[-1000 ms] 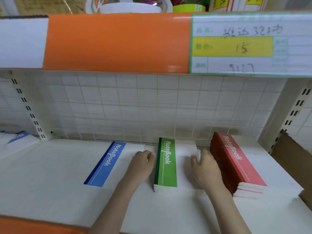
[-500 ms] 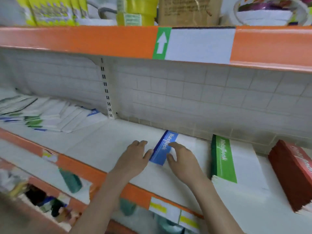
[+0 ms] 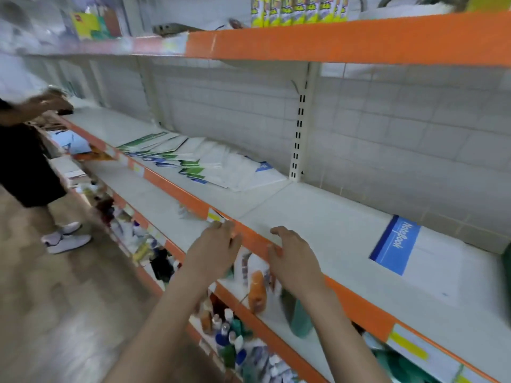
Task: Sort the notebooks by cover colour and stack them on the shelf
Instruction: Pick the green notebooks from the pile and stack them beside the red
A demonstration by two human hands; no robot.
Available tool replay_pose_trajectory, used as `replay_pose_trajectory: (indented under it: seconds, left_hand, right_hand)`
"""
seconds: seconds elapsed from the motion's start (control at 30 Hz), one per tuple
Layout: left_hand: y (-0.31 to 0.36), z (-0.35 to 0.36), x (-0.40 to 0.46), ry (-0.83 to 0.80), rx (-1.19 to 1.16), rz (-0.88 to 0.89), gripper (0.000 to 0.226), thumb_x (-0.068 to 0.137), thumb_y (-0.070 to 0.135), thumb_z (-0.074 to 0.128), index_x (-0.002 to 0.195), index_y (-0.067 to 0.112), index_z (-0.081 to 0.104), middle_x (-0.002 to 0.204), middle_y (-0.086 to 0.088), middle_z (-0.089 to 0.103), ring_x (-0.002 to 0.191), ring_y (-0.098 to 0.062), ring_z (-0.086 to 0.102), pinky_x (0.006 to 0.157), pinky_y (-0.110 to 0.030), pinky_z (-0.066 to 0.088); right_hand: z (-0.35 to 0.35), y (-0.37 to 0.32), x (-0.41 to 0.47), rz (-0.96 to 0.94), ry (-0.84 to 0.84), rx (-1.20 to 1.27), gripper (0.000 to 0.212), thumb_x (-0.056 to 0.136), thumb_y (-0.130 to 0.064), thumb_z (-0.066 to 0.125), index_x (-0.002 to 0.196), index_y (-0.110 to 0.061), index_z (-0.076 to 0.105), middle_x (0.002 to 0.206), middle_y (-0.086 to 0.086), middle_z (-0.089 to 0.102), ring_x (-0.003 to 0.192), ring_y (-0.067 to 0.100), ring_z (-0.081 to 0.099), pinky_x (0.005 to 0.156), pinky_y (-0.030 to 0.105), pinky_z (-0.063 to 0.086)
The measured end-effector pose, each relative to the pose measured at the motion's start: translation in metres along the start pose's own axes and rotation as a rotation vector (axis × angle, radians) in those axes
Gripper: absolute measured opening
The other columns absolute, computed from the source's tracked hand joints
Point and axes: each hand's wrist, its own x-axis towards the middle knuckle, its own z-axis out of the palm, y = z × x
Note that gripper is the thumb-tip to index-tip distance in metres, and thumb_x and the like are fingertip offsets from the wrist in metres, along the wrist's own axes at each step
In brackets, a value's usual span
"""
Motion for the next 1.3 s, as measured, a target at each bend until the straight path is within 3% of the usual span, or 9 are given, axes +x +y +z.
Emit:
replay_pose_trajectory:
  seconds: [0.1,0.47,0.73,0.97,1.3]
  left_hand:
    - [-0.037,-0.016,-0.011,0.016,0.042,-0.034,0.047,0.1,0.038,0.035,0.139,0.012,0.039,0.131,-0.012,0.047,0.112,-0.028,0.054,0.091,-0.035,0.046]
    - [-0.149,-0.065,-0.009,0.083,0.088,-0.22,0.047,0.101,0.036,0.037,0.141,0.011,0.038,0.131,-0.013,0.048,0.116,-0.027,0.05,0.093,-0.037,0.044]
    - [-0.206,-0.084,0.063,0.101,0.081,-0.22,0.048,0.1,0.038,0.037,0.142,0.014,0.038,0.137,-0.012,0.044,0.117,-0.027,0.051,0.095,-0.037,0.044]
    - [-0.246,-0.097,0.15,0.068,0.127,-0.178,0.049,0.1,0.041,0.036,0.142,0.016,0.036,0.141,-0.008,0.042,0.118,-0.025,0.051,0.097,-0.04,0.044]
    - [-0.286,-0.103,0.229,0.095,0.086,-0.103,0.047,0.1,0.039,0.035,0.143,0.018,0.036,0.145,-0.004,0.038,0.135,-0.022,0.032,0.106,-0.036,0.033]
  right_hand:
    - [0.029,-0.031,0.007,-0.096,-0.032,-0.017,0.035,0.096,-0.023,0.042,0.131,-0.017,0.045,0.126,0.003,0.054,0.115,0.022,0.052,0.099,0.035,0.039]
    - [0.102,-0.117,0.07,-0.264,-0.214,-0.052,0.045,0.098,-0.029,0.04,0.142,-0.017,0.035,0.145,0.001,0.04,0.132,0.02,0.039,0.109,0.039,0.032]
    - [0.148,-0.155,0.153,-0.276,-0.185,-0.063,0.044,0.096,-0.028,0.043,0.139,-0.018,0.038,0.14,0.0,0.045,0.127,0.021,0.043,0.112,0.041,0.027]
    - [0.174,-0.189,0.241,-0.252,-0.15,-0.048,0.045,0.097,-0.026,0.042,0.141,-0.017,0.037,0.145,0.0,0.04,0.133,0.019,0.036,0.113,0.042,0.026]
    - [0.196,-0.205,0.314,-0.205,-0.111,-0.098,0.044,0.095,-0.023,0.045,0.138,-0.015,0.04,0.141,0.002,0.044,0.129,0.019,0.04,0.11,0.04,0.029]
